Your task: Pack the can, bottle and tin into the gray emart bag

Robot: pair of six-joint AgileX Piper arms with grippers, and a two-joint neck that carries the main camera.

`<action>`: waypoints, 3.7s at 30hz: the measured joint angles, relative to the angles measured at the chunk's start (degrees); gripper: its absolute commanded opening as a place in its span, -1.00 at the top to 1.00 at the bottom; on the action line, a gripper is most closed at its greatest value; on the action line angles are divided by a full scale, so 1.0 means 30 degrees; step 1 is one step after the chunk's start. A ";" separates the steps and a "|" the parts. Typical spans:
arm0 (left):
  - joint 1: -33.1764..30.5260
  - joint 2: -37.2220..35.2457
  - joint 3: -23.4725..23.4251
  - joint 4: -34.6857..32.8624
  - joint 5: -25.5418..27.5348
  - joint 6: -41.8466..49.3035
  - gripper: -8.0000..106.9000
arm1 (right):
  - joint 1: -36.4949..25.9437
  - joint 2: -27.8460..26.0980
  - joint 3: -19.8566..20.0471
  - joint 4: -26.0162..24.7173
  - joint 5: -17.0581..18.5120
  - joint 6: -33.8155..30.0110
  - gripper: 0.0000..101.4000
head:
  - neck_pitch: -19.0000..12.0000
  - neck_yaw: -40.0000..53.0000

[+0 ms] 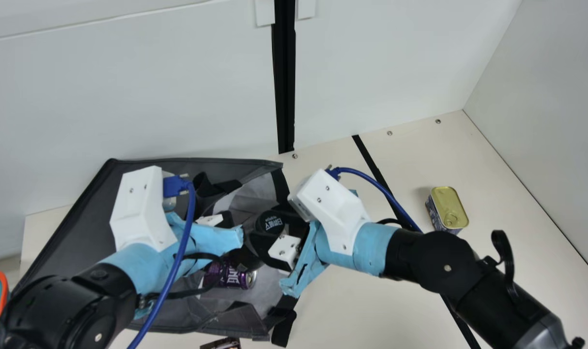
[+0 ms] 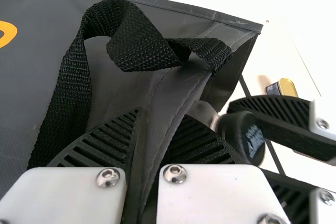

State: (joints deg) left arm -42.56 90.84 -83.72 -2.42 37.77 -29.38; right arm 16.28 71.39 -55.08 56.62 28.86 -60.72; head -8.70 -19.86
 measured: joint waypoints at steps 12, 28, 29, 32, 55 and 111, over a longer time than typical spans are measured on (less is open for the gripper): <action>0.0000 0.0000 0.0000 0.0000 0.0000 0.0000 0.68 | -0.0046 0.1766 -0.0294 0.4129 -0.1160 -0.3834 1.00 | 0.0000 -0.0029; 0.0000 0.0000 0.0000 0.0000 0.0000 0.0000 0.68 | 0.0714 0.3886 -0.0084 0.8536 -0.1702 -0.7749 1.00 | 0.0000 -0.0029; 0.0000 0.0000 0.0000 0.0000 0.0000 0.0000 0.68 | 0.0831 0.4038 -0.0084 0.8792 -0.1727 -0.7942 1.00 | 0.0000 0.0000; 0.0000 0.0000 0.0000 0.0000 0.0000 0.0000 0.68 | 0.1075 0.4443 -0.0166 0.9410 -0.1793 -0.8481 1.00 | 0.0029 0.0000; 0.0000 0.0000 0.0000 0.0000 0.0000 0.0000 0.68 | 0.1652 0.5799 -0.0413 1.0422 -0.1626 -0.9366 -0.05 | 0.0000 0.0000; 0.0000 0.0000 0.0000 0.0000 0.0000 0.0000 0.68 | -0.3270 0.0684 -0.0548 0.3050 0.4113 -0.3077 -0.79 | 0.0000 -0.0029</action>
State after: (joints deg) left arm -42.56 90.84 -83.72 -2.42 37.77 -29.38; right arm 6.47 73.44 -56.72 65.77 41.20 -69.95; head -8.70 -19.95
